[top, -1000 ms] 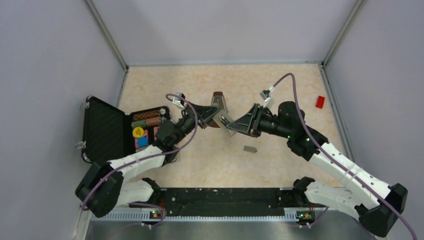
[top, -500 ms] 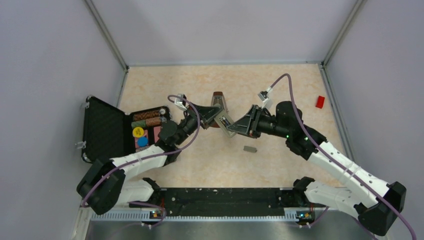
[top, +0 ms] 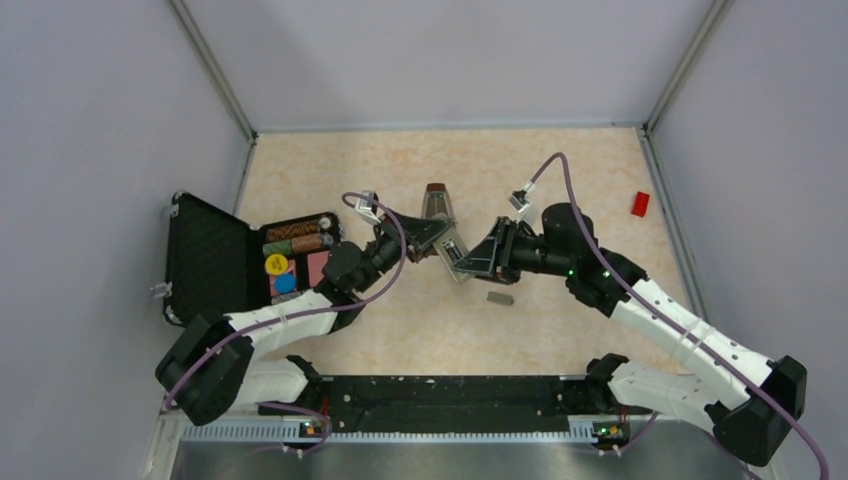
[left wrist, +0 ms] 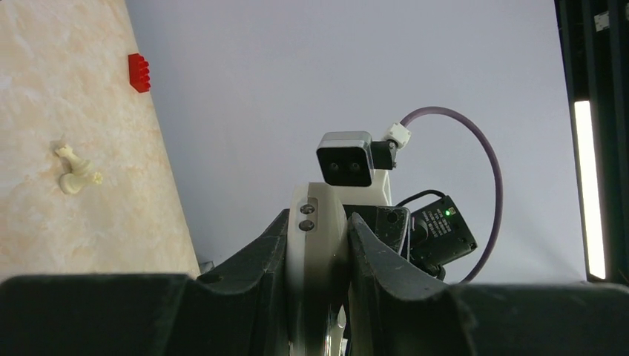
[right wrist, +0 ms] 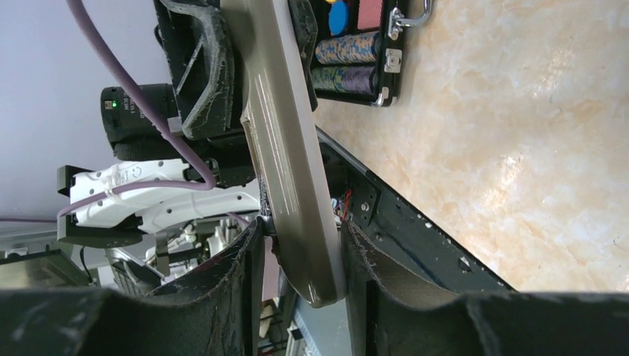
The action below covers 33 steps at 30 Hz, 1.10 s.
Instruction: Load the batteries into the remote control
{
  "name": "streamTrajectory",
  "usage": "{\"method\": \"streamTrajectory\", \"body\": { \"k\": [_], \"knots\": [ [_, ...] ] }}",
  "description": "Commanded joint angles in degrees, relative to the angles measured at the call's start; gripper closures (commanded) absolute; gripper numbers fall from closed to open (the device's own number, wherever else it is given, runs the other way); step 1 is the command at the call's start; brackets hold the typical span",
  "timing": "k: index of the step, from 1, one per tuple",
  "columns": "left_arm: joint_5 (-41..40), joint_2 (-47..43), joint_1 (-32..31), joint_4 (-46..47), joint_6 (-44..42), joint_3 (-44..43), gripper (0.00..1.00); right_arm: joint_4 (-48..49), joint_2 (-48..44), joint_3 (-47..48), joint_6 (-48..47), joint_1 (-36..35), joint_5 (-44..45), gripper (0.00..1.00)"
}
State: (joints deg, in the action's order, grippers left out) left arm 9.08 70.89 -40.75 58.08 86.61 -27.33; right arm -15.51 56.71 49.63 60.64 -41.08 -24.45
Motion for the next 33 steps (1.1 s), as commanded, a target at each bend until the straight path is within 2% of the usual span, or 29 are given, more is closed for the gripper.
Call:
{"method": "streamTrajectory", "body": {
  "k": [1, 8, 14, 28, 33],
  "knots": [
    [5.21, -1.09, -3.98, 7.44, 0.47, -3.45, 1.0, -3.57, 3.41, -0.11, -0.69, -0.43, 3.09, 0.61],
    [4.81, -2.93, -3.98, 3.9, -2.69, -2.94, 1.0, -0.81, 1.67, 0.03, 0.34, -0.4, 2.03, 0.39],
    [3.13, -4.51, -3.97, 1.5, -5.1, -1.76, 1.0, 2.11, -0.79, 0.79, 0.42, -0.41, -0.01, 0.3],
    [2.09, -4.66, -3.97, 0.62, -3.67, -0.62, 1.0, 4.24, -5.15, -0.7, -2.49, -0.4, -3.78, 0.27],
    [1.88, -4.38, -3.9, 1.19, -1.59, -0.69, 1.0, 4.48, -8.07, -2.17, -4.03, -0.39, -4.69, 0.31]
  ]
}}
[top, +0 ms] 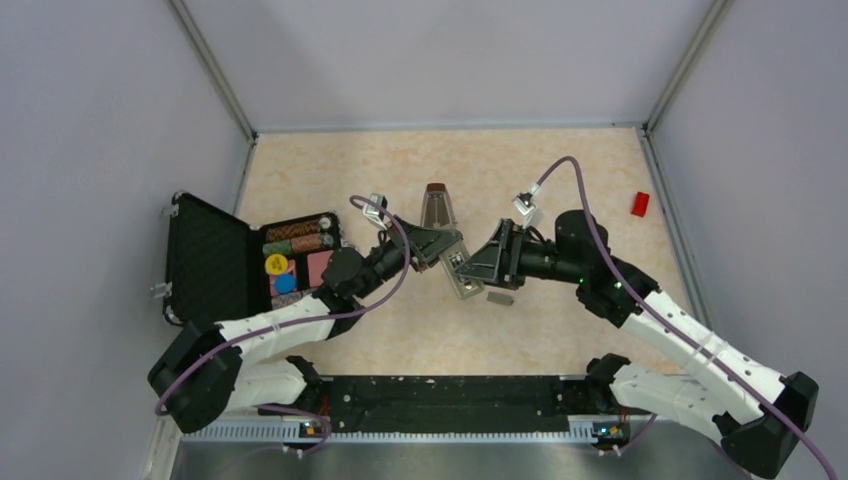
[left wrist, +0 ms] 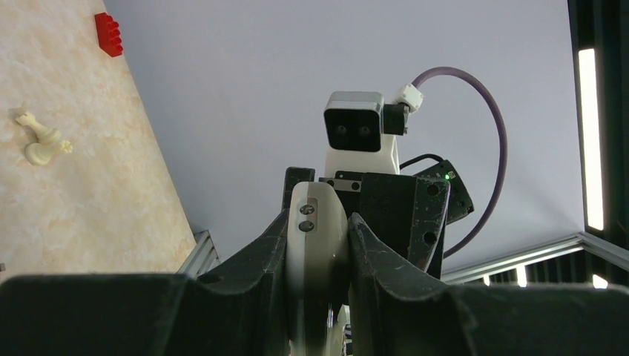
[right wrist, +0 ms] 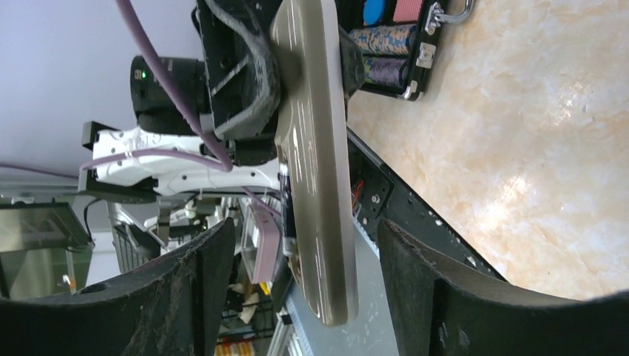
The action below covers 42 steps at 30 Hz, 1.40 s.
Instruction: Load the batteries into the remote control
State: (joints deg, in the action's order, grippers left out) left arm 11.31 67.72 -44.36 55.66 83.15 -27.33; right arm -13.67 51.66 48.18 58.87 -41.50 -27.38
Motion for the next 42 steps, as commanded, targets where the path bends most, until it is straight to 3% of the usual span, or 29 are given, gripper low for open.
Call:
{"method": "streamTrajectory", "body": {
  "k": [1, 12, 26, 34, 42],
  "knots": [
    [-0.14, -1.22, -0.29, 3.66, 2.0, -0.82, 1.0, 2.8, -3.39, -0.92, -2.8, 0.01, -2.14, 0.33],
    [0.32, -0.38, -0.34, 4.1, 2.53, -1.14, 1.0, 2.34, -3.6, -1.25, -3.05, 0.01, -2.51, 0.6],
    [1.67, -0.07, -0.37, 3.93, 2.78, -1.81, 1.0, -0.01, -1.85, -0.74, -4.1, 0.01, 0.25, 0.7],
    [2.92, 0.67, -0.38, 4.29, 3.05, -1.92, 1.0, -0.63, -0.17, -0.04, -3.84, 0.03, 1.96, 0.68],
    [2.36, 0.35, -0.38, 3.7, 2.8, -1.59, 1.0, -0.57, -1.92, -0.27, -3.86, 0.01, 2.85, 0.44]
  ]
}}
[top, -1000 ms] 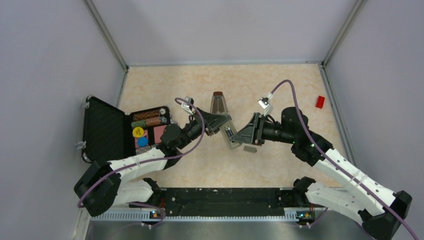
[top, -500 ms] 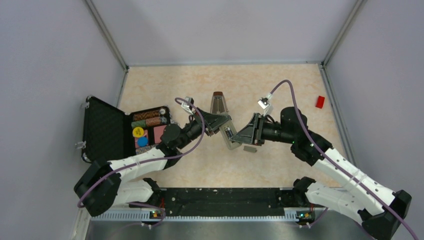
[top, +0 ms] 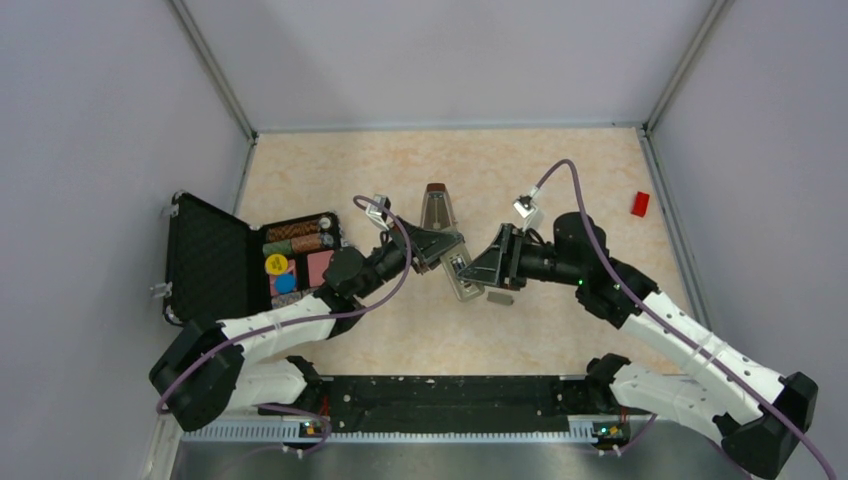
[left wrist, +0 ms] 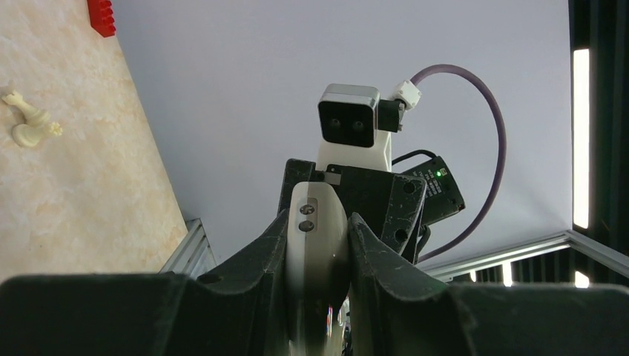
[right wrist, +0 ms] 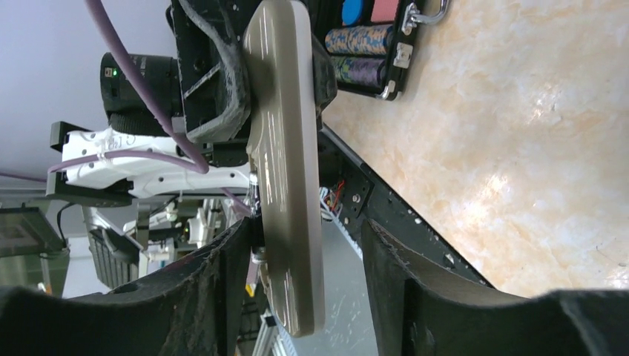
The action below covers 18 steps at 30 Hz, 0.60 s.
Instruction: Load the batteries into the remote control
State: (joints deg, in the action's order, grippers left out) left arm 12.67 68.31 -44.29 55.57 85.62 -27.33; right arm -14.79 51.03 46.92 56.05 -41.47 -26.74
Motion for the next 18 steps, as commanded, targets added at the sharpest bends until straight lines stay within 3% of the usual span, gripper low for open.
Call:
{"method": "streamTrajectory", "body": {
  "k": [1, 18],
  "knots": [
    [0.87, -0.33, -0.44, 3.7, 0.26, -1.51, 1.0, 0.57, -1.6, 0.91, -1.03, -0.01, 2.08, 0.43],
    [-0.19, -0.28, -0.45, 3.14, -0.33, -1.75, 1.0, -1.48, -3.27, 0.52, -6.2, -0.03, -4.45, 0.36]
  ]
}}
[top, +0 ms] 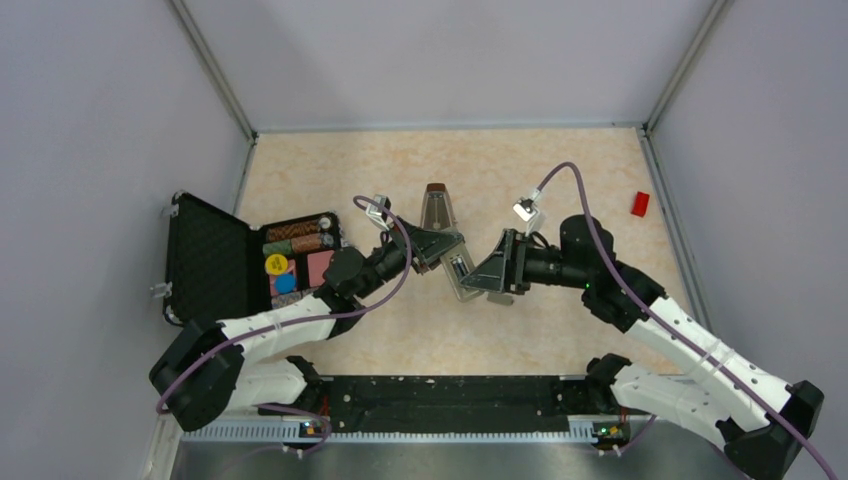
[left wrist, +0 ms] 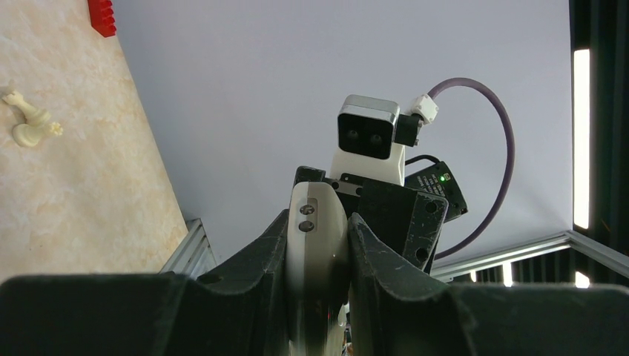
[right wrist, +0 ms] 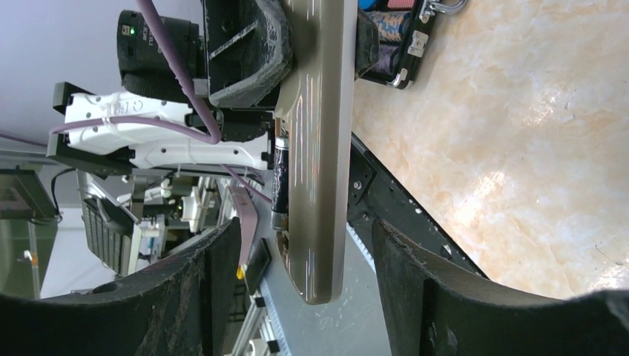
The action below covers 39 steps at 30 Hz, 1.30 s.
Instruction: Load the batteries into the remote control
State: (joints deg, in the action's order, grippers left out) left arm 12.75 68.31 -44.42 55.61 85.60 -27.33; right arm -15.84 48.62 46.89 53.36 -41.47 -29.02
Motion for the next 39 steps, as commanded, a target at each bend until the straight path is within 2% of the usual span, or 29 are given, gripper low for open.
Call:
{"method": "streamTrajectory", "body": {
  "k": [1, 6, 18, 28, 39],
  "knots": [
    [-0.34, -0.29, -0.31, 3.02, -0.32, -1.76, 1.0, -0.83, -0.83, 0.68, -4.01, -0.01, -2.12, 0.37],
    [-0.16, -0.04, -0.31, 3.0, -0.22, -2.15, 1.0, -1.65, -0.44, 0.83, -5.16, -0.01, -1.53, 0.41],
    [0.86, 0.08, -0.31, 2.96, -0.24, -2.24, 1.0, -1.84, 1.67, 0.57, -3.24, -0.01, 1.86, 0.59],
    [1.42, -0.4, -0.31, 2.99, -1.34, -1.72, 1.0, -0.37, 2.7, -0.47, 0.82, -0.01, 3.77, 0.67],
    [1.49, -0.72, -0.4, 3.18, -1.1, -1.36, 1.0, 2.9, 5.18, -1.71, 5.1, -0.02, 3.5, 0.71]
  ]
}}
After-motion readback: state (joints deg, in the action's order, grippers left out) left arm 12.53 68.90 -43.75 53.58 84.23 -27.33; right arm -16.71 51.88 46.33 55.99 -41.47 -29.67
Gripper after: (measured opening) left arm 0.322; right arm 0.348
